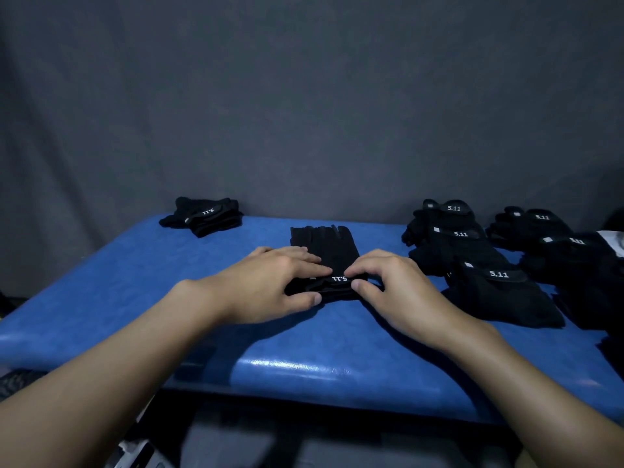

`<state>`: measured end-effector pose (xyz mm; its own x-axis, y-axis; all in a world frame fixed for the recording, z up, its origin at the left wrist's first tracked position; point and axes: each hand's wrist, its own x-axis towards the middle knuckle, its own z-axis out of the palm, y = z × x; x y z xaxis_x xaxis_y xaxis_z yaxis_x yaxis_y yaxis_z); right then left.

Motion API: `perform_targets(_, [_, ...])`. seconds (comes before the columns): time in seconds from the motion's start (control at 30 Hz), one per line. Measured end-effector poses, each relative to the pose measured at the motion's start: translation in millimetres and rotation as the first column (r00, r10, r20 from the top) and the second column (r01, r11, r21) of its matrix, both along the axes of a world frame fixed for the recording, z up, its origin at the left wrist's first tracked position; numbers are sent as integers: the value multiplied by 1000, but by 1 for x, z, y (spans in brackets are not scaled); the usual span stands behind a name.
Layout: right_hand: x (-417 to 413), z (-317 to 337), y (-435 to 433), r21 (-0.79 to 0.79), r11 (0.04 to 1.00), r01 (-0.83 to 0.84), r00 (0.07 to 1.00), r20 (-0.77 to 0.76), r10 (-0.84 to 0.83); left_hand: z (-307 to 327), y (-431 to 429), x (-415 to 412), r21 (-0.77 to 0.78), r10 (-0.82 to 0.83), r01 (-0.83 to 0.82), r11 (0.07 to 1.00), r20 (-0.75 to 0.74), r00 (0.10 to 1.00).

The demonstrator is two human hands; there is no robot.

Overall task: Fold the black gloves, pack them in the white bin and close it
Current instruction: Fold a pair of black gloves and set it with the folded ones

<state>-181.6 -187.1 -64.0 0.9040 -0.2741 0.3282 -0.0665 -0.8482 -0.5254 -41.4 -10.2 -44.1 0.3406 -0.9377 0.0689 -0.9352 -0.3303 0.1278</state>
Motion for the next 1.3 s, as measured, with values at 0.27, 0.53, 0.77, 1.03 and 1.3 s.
perform_targets(0.27, [-4,2,0,-72,997,-36,996,-86,29,-7,0,-4,84,22,-23,996,9,1000])
perform_targets(0.53, [-2,2,1,-166,983,-80,991,-119,60,-9,-2,-3,102,14,-18,995,46,999])
perform_targets(0.77, [-2,4,-2,-171,980,-101,983,-171,72,0,1,4,-105,-112,125,987,122,986])
perform_targets(1.03, [-2,3,-1,-172,980,-96,985,-156,69,0,2,0,-118,-67,89,989,180,981])
perform_targets(1.3, [-3,4,1,-73,997,-40,999,-30,38,-5,1,3,-368,8,-30,929,-62,998])
